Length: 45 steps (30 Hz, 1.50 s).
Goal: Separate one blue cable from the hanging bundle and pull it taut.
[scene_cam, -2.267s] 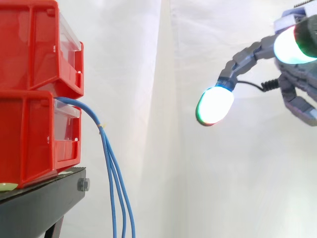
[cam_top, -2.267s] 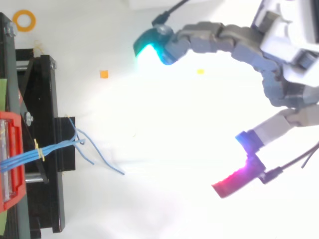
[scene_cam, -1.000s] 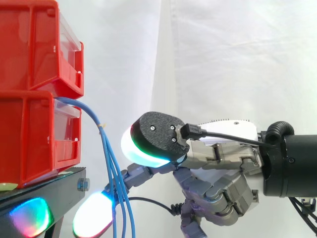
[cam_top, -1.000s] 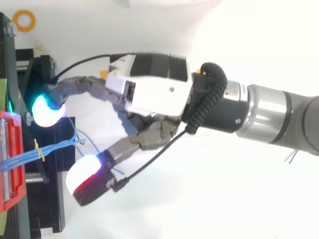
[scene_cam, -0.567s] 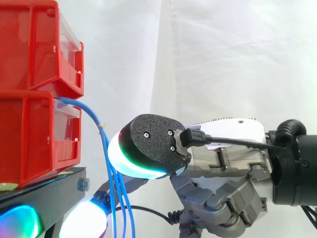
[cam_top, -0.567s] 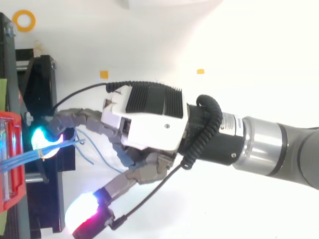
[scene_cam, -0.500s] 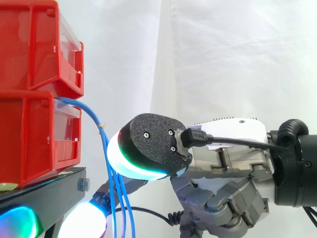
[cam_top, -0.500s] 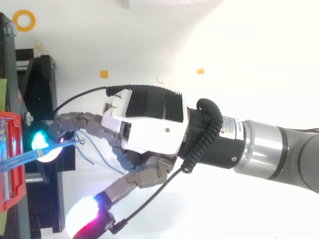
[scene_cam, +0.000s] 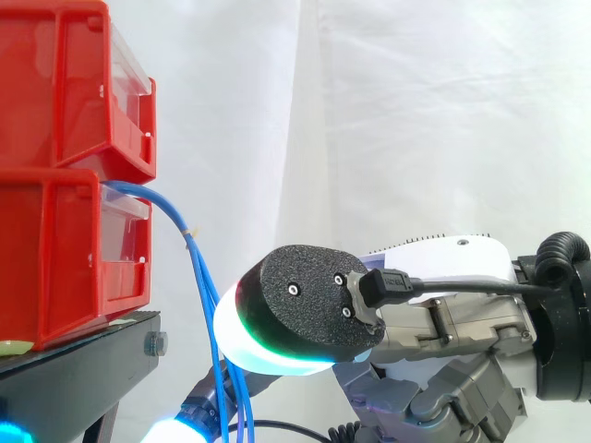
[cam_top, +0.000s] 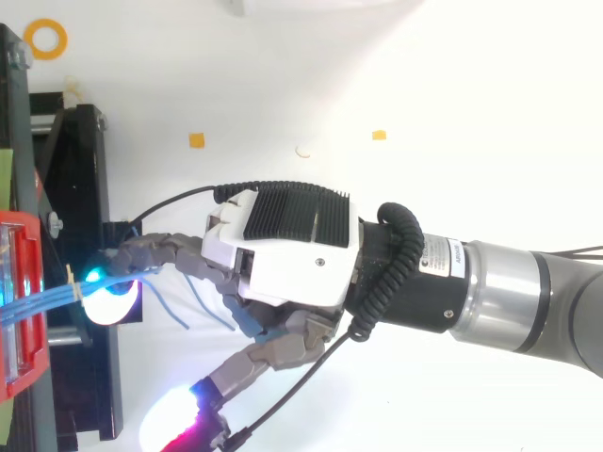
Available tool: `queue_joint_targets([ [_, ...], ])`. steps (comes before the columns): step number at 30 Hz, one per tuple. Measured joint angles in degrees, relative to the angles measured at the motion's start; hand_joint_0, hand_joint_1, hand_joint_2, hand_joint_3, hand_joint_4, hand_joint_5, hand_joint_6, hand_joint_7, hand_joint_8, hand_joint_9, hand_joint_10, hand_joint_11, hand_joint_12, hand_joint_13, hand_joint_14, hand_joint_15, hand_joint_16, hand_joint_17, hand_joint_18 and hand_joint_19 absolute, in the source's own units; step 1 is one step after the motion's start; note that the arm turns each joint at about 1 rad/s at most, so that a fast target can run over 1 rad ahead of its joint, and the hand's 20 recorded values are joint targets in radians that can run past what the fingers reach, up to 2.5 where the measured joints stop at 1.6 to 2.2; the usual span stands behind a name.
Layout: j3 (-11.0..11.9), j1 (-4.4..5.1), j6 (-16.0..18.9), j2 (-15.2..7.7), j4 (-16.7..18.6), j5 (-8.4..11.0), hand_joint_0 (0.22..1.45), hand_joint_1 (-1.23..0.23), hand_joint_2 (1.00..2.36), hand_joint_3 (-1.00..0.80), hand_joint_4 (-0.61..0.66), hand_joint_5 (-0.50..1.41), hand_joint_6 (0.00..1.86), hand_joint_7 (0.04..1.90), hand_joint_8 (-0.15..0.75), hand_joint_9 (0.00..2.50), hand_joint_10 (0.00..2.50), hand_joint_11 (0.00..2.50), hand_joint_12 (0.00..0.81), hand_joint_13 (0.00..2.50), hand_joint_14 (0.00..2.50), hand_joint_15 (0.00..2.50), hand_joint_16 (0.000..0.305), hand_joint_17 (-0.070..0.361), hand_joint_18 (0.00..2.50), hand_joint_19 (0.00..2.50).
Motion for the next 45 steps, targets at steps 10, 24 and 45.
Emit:
queue_joint_targets([
  [10, 1.5, -0.45, 0.9, 0.0, -4.3, -1.81, 0.35, -0.76, 1.00, -0.50, 0.35, -0.16, 0.50, 0.74, 0.282, 2.17, 1.29, 1.32, 0.420, 2.08, 0.66, 1.42, 0.087, 0.196, 1.83, 0.66],
  [24, 1.8, -1.79, 10.4, 1.9, -10.9, -10.24, 0.35, -0.76, 1.00, -0.50, 0.36, -0.16, 0.50, 0.74, 0.280, 2.16, 1.31, 1.31, 0.418, 2.07, 0.66, 1.42, 0.087, 0.196, 1.81, 0.68],
  [45, 1.8, -3.40, 9.6, 2.7, -11.4, -10.10, 0.36, -0.76, 1.00, -0.50, 0.35, -0.17, 0.50, 0.73, 0.275, 2.15, 1.28, 1.31, 0.416, 2.06, 0.65, 1.42, 0.087, 0.195, 1.78, 0.68],
])
